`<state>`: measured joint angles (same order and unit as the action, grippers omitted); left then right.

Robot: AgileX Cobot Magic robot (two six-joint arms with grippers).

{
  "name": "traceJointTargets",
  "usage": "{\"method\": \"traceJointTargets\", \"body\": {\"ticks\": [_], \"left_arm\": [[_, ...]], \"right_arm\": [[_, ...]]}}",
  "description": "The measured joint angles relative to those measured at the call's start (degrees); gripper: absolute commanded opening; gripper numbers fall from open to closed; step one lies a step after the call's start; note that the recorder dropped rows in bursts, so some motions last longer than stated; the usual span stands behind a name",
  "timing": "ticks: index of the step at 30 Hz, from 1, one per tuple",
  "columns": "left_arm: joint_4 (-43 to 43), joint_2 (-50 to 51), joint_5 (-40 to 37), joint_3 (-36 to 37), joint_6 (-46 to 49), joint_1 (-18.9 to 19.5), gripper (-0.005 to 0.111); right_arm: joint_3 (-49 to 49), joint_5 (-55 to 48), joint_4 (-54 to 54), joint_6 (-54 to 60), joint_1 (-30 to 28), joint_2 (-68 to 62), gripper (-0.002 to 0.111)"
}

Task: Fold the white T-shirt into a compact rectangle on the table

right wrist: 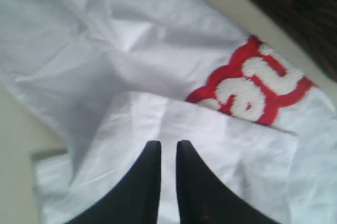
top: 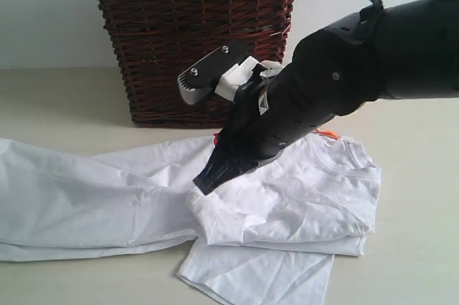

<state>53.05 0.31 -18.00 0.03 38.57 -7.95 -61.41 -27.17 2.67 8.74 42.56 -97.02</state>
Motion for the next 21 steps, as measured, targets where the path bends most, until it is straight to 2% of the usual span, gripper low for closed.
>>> {"method": "traceJointTargets", "body": {"ticks": [8, 12, 15, 21], "left_arm": [[0.0, 0.0, 0.0, 0.0, 0.0, 0.0, 0.000], [0.0, 0.0, 0.0, 0.0, 0.0, 0.0, 0.000], [0.0, 0.0, 0.0, 0.0, 0.0, 0.0, 0.000], [0.0, 0.0, 0.0, 0.0, 0.0, 0.0, 0.000]], "right_arm": [[1.9, -18.3, 8.2, 9.0, 9.0, 1.1, 0.036], [4.1, -19.3, 8.6, 9.8, 13.2, -1.4, 0.047], [4.5, -17.3, 5.4, 5.4, 14.1, -4.3, 0.047], [4.6, -13.4, -8.5, -6.7, 14.1, -9.8, 0.047]]}}
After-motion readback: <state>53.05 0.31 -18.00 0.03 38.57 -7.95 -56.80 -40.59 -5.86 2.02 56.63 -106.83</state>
